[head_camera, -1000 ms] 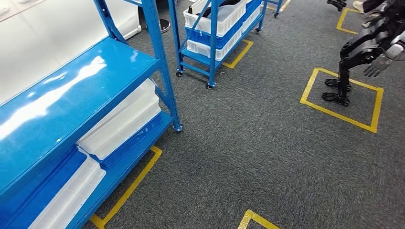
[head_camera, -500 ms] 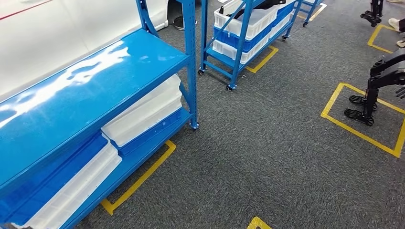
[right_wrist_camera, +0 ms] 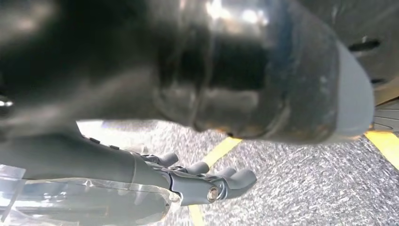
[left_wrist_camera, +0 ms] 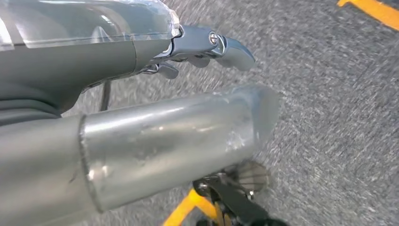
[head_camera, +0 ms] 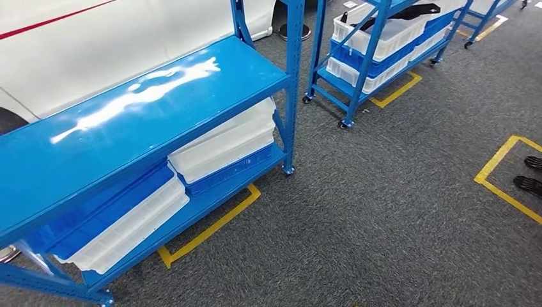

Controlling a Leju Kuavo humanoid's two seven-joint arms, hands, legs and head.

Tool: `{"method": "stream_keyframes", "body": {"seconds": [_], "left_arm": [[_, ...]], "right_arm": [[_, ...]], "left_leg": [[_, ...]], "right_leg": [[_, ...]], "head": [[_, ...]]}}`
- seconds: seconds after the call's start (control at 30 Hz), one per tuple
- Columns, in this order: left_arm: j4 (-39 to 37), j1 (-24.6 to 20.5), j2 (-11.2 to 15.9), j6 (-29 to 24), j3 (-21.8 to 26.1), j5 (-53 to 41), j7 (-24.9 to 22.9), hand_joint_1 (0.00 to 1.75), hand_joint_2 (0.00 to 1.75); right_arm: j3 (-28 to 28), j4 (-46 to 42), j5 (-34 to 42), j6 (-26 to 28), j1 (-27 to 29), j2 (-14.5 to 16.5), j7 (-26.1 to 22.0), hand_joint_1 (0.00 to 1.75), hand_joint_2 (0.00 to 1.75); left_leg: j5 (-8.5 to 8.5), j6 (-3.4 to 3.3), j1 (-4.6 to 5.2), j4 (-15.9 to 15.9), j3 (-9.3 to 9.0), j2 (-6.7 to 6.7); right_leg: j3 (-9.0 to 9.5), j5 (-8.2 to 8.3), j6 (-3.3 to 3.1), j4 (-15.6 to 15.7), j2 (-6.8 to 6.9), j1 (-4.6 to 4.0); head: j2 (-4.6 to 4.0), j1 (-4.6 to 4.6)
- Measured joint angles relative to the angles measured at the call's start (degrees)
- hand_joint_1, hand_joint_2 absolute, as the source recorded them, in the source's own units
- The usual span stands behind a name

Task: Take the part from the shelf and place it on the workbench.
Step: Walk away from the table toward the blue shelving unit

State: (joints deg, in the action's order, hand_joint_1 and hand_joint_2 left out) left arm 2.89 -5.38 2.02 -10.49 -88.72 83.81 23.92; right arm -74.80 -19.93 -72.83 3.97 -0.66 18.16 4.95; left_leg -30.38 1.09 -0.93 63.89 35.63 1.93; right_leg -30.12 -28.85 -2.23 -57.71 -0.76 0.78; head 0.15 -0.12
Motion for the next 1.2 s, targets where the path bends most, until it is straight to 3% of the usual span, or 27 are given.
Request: {"method": "stream_keyframes", "body": {"seconds": [0.07, 0.1, 0.13, 0.17, 0.2, 0.27, 0.33, 0.4, 0.47, 0.53, 0.57, 0.6, 0.63, 0.7, 0.77, 0.83, 0.9, 0.97, 1.03, 1.1, 1.13, 1.17, 1.2], "left_arm": [[0.0, -0.2, 0.0, 0.1, 0.0, 0.0, 0.0, 0.00, 0.00], [0.0, -0.1, 0.0, 0.2, 0.0, 0.1, 0.0, 0.00, 0.00], [0.0, 0.0, 0.0, 0.2, 0.0, 0.1, 0.0, 0.00, 0.00], [0.0, 0.1, 0.0, 0.2, 0.0, 0.1, 0.0, 0.00, 0.00], [0.0, 0.1, 0.0, 0.2, 0.0, 0.1, 0.0, 0.00, 0.00], [0.0, 0.0, 0.0, 0.3, 0.0, 0.2, 0.0, 0.00, 0.00], [-0.1, 0.0, 0.0, 0.3, 0.0, 0.2, 0.0, 0.00, 0.00], [-0.1, 0.2, 0.0, 0.3, 0.0, 0.2, 0.0, 0.00, 0.00], [-0.1, 0.2, 0.0, 0.3, 0.0, 0.2, 0.0, 0.00, 0.00], [-0.1, 0.0, 0.0, 0.3, 0.0, 0.2, 0.0, 0.00, 0.00], [-0.1, 0.0, 0.0, 0.3, 0.0, 0.2, 0.0, 0.00, 0.00], [-0.1, 0.0, 0.0, 0.3, 0.0, 0.2, 0.0, 0.00, 0.00], [-0.1, 0.1, 0.0, 0.3, 0.0, 0.2, 0.0, 0.00, 0.00], [-0.1, 0.1, -0.1, 0.4, 0.0, 0.2, -0.1, 0.00, 0.00], [-0.1, 0.1, -0.1, 0.5, 0.0, 0.2, -0.1, 0.00, 0.00], [-0.2, 0.0, -0.2, 0.6, 0.0, 0.3, -0.2, 0.00, 0.00], [-0.2, 0.1, -0.1, 0.6, 0.0, 0.4, -0.3, 0.00, 0.00], [-0.3, 0.2, -0.1, 0.7, 0.0, 0.5, -0.4, 0.00, 0.00], [-0.3, -0.1, -0.2, 0.8, 0.0, 0.6, -0.6, 0.00, 0.00], [-0.3, -0.2, -0.1, 1.1, 0.0, 0.7, -0.7, 0.00, 0.00], [-0.3, -0.1, -0.1, 1.2, 0.0, 0.8, -0.8, 0.00, 0.00], [-0.3, 0.0, -0.1, 1.3, 0.0, 0.8, -0.9, 0.00, 0.00], [-0.3, 0.0, -0.1, 1.3, 0.0, 0.8, -0.9, 0.00, 0.00]], "right_arm": [[-0.1, 0.3, -0.1, 0.0, 0.1, -0.1, 0.0, 0.00, 0.00], [-0.1, 0.4, -0.1, 0.0, 0.0, -0.2, 0.0, 0.00, 0.00], [-0.1, 0.5, -0.2, 0.0, 0.0, -0.2, 0.0, 0.00, 0.00], [-0.1, 0.6, -0.2, 0.0, 0.0, -0.3, 0.0, 0.00, 0.00], [-0.1, 0.7, -0.2, 0.0, -0.1, -0.3, 0.0, 0.00, 0.00], [-0.1, 0.8, -0.2, 0.0, -0.1, -0.3, 0.0, 0.00, 0.00], [-0.1, 0.9, -0.3, 0.0, -0.2, -0.3, 0.0, 0.00, 0.00], [-0.1, 1.0, -0.3, 0.1, -0.4, -0.4, 0.0, 0.00, 0.00], [-0.1, 1.0, -0.3, 0.1, -0.5, -0.4, 0.0, 0.00, 0.00], [-0.1, 1.1, -0.3, 0.1, -0.4, -0.5, 0.0, 0.00, 0.00], [-0.1, 1.1, -0.3, 0.1, -0.4, -0.6, 0.0, 0.00, 0.00], [-0.1, 1.1, -0.3, 0.1, -0.4, -0.6, 0.0, 0.00, 0.00], [-0.1, 1.1, -0.3, 0.1, -0.4, -0.7, 0.0, 0.00, 0.00], [-0.1, 1.2, -0.3, 0.1, -0.4, -0.7, 0.0, 0.00, 0.00], [-0.2, 1.2, -0.4, 0.1, -0.4, -0.8, 0.0, 0.00, 0.00], [-0.2, 1.4, -0.5, 0.1, -0.4, -0.9, 0.1, 0.00, 0.00], [-0.2, 1.6, -0.5, 0.1, -0.6, -1.0, 0.2, 0.00, 0.00], [-0.2, 1.8, -0.5, 0.1, -0.6, -1.0, 0.3, 0.00, 0.00], [-0.2, 2.0, -0.6, 0.2, -0.5, -1.0, 0.3, 0.00, 0.00], [-0.2, 2.2, -0.7, 0.4, -0.5, -1.1, 0.3, 0.00, 0.00], [-0.3, 2.3, -0.7, 0.4, -0.5, -1.1, 0.3, 0.00, 0.00], [-0.3, 2.4, -0.7, 0.5, -0.5, -1.2, 0.3, 0.00, 0.00], [-0.3, 2.5, -0.8, 0.6, -0.6, -1.2, 0.3, 0.00, 0.00]], "left_leg": [[-3.48, 0.32, -0.04, 7.5, 3.31, -1.29], [-3.98, 0.43, -0.07, 9.5, 4.02, -1.45], [-3.38, 0.47, -0.08, 9.3, 3.63, -1.59], [-1.83, 0.44, -0.08, 6.8, 2.03, -1.90], [0.08, 0.30, -0.05, 2.6, -0.37, -2.76], [2.34, -0.15, 0.30, -4.5, -4.23, -4.77], [2.49, -0.63, 0.65, -6.5, -4.94, -5.18], [2.86, -1.20, 0.47, -6.8, -4.88, -4.07], [3.42, -1.88, 0.09, -7.3, -5.04, -3.03], [3.77, -2.31, -0.04, -7.4, -4.82, -1.95], [3.84, -2.37, -0.02, -7.4, -4.61, -1.33], [3.88, -2.39, -0.01, -7.3, -4.48, -0.67], [3.91, -2.38, 0.00, -7.2, -4.39, 0.07], [3.90, -2.26, -0.01, -6.9, -4.37, 1.66], [3.89, -1.81, 0.06, -6.5, -4.09, 3.11], [4.05, -1.05, 0.06, -6.4, -3.59, 4.21], [4.24, -0.29, -0.12, -6.4, -3.19, 5.05], [2.88, 0.24, -0.15, -4.6, -2.17, 2.96], [-0.85, 0.67, -0.15, 1.7, 0.70, -0.36], [-3.83, 1.06, -0.23, 8.6, 3.74, -1.40], [-3.84, 1.14, -0.24, 9.7, 4.05, -1.54], [-2.74, 1.14, -0.24, 8.4, 3.16, -1.72], [-0.93, 1.01, -0.21, 5.1, 1.22, -2.22]], "right_leg": [[-0.18, -0.02, -0.20, 0.0, 1.84, -0.30], [-0.23, -0.04, -0.22, 0.0, 2.70, -0.40], [-0.23, -0.07, -0.22, -0.1, 3.50, -0.46], [-0.19, -0.13, -0.17, -0.1, 4.22, -0.48], [-0.10, -0.22, -0.06, -0.2, 4.88, -0.51], [0.02, -0.51, 0.41, -0.5, 6.02, -0.76], [0.15, -0.66, 0.99, -0.6, 6.90, -0.94], [0.41, -0.80, 1.60, -0.6, 7.31, -0.88], [-0.42, -2.67, 2.22, -3.0, 5.06, -0.70], [-3.52, -6.58, 2.62, -9.7, 1.96, -0.44], [-5.33, -8.19, 2.73, -13.5, 1.30, -0.37], [-6.58, -8.81, 2.80, -16.0, 1.06, -0.35], [-6.89, -8.21, 2.80, -16.5, 0.96, -0.34], [-4.38, -4.13, 2.60, -10.9, 0.23, -0.21], [-1.24, -1.01, 2.22, -3.7, -2.59, -0.04], [-0.41, -0.55, 1.86, -1.3, -4.10, -0.14], [-0.40, -0.24, 1.28, -1.0, -2.75, -0.20], [-0.22, 0.08, 0.45, -0.4, -1.19, -0.05], [-0.22, 0.19, -0.12, -0.1, 0.56, -0.13], [-0.33, 0.10, -0.32, -0.2, 2.33, -0.34], [-0.33, 0.04, -0.33, -0.2, 3.15, -0.41], [-0.29, -0.04, -0.28, -0.2, 3.92, -0.45], [-0.18, -0.15, -0.18, -0.3, 4.62, -0.47]], "head": [[0.00, 0.00], [0.00, 0.00], [0.00, -0.01], [0.00, -0.01], [0.00, -0.01], [0.00, 0.00], [0.00, 0.02], [0.00, 0.02], [0.00, 0.07], [0.00, 0.11], [0.00, 0.11], [0.00, 0.11], [0.00, 0.12], [0.00, 0.12], [0.00, 0.11], [0.00, 0.11], [0.00, 0.11], [0.00, 0.10], [0.00, 0.09], [0.00, 0.08], [0.00, 0.08], [0.00, 0.08], [0.00, 0.08]]}}
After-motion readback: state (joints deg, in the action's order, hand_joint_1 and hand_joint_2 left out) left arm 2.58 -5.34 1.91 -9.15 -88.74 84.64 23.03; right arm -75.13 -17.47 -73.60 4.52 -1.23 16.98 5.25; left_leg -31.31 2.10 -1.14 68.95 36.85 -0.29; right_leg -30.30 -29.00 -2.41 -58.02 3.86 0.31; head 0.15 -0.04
